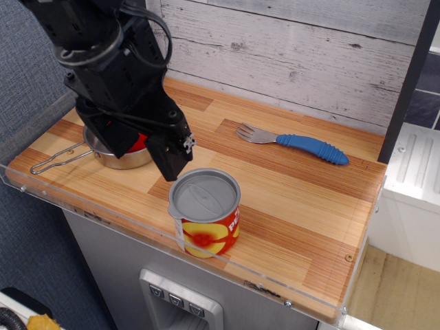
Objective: Move the can behind the pot
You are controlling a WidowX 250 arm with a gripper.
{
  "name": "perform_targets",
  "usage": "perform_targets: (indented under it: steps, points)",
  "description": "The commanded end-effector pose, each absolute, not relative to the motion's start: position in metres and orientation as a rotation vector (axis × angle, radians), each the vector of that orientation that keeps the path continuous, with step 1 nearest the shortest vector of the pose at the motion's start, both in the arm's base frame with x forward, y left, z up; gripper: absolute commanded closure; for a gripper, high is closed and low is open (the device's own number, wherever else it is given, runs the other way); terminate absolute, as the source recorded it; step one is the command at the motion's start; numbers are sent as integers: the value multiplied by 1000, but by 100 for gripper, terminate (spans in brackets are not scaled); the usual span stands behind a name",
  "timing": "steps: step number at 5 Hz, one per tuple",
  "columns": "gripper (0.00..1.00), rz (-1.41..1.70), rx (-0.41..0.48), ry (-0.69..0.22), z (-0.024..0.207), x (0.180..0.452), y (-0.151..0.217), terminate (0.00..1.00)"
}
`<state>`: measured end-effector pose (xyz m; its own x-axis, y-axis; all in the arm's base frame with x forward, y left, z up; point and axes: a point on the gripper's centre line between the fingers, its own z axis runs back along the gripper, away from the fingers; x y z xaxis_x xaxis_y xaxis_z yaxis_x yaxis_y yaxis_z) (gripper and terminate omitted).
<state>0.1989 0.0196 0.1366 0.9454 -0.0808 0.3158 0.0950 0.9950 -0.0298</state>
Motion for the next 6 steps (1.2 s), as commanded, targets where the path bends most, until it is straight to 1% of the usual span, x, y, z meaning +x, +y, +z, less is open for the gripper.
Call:
perform_targets:
  steps: [1, 2, 3, 4, 5, 6]
  points:
    - [0, -90, -45, -320, 137, 199, 20, 0]
    - [0, -22, -38, -278, 130, 183, 18, 0]
    - [0, -1, -23, -207, 120, 171, 15, 0]
    - [0, -11, -39, -197, 109, 164, 13, 0]
    - [0, -23, -52, -136, 85, 168, 8, 0]
    - [0, -21, -72, -159, 64, 179, -6, 0]
